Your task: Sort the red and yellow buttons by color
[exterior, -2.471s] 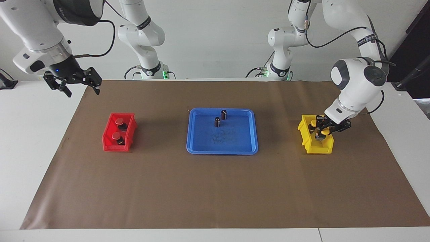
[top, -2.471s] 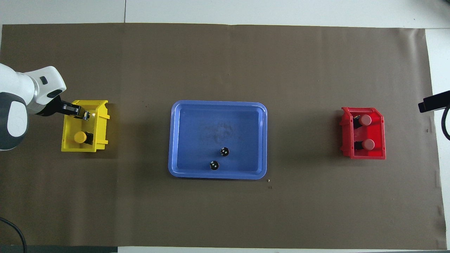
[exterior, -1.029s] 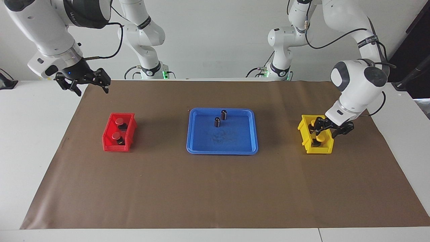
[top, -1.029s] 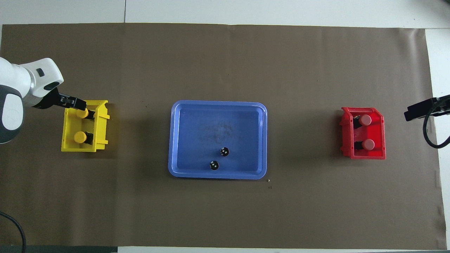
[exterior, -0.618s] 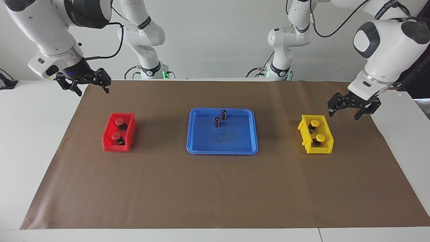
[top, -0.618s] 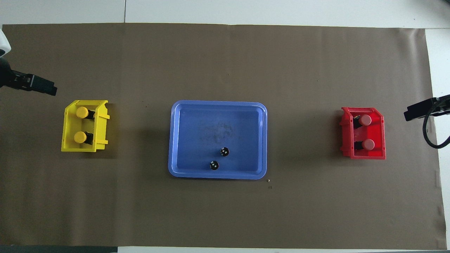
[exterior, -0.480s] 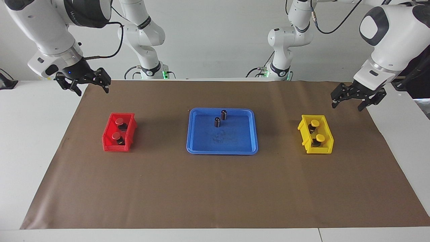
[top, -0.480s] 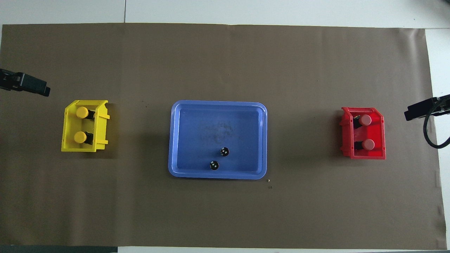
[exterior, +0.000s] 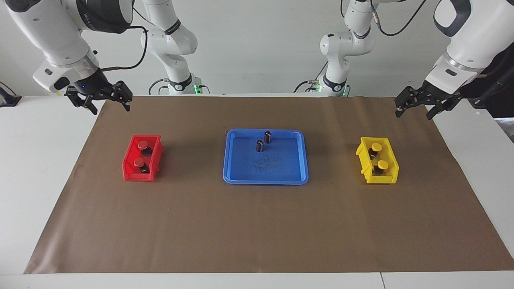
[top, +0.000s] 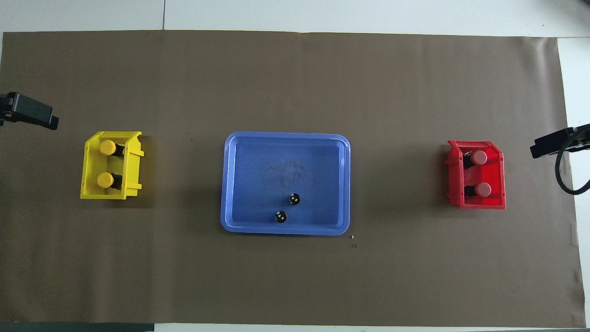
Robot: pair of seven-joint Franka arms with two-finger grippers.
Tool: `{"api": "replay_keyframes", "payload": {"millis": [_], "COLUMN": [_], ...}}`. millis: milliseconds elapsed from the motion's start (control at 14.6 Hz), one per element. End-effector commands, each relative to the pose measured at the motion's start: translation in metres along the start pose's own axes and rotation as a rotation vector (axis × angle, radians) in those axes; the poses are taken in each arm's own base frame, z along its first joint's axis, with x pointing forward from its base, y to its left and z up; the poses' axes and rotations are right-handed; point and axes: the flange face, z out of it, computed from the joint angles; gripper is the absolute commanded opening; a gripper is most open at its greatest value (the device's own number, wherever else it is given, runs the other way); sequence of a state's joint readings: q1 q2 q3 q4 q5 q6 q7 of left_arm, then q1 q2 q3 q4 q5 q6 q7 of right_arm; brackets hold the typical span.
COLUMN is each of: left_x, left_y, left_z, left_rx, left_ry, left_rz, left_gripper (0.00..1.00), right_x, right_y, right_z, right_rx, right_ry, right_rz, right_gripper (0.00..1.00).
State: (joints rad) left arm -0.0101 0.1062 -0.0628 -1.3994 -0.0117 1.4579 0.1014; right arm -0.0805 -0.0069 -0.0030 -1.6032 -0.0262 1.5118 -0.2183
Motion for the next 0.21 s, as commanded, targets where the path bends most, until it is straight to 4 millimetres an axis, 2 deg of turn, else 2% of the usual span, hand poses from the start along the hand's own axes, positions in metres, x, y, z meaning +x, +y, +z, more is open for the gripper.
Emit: {"api": "replay_keyframes", "payload": {"millis": [0,69,137], "left_x": [-0.006,-0.009,-0.017], "left_y": [0.001,0.001,0.003], "left_z": [-0.007,-0.009,-0.020], "left_rx": [-0.010,-0.006,-0.002], "left_ry": [-0.029,-0.039,-0.024], "left_rz": [-0.018,-0.017,-0.017], "left_gripper": [1.00,1.00,1.00], "right_x": [-0.002,-0.002,-0.002], "right_y": [-0.002,-0.003,-0.002], "right_z": [-0.003,-0.003,-0.002], "right_rx": [-0.013,-0.013,-0.013], "right_ry": [-0.006,-0.006,-0.006], "right_rz": [0.021,0.019,0.022], "right_gripper": [1.00,1.00,1.00]}}
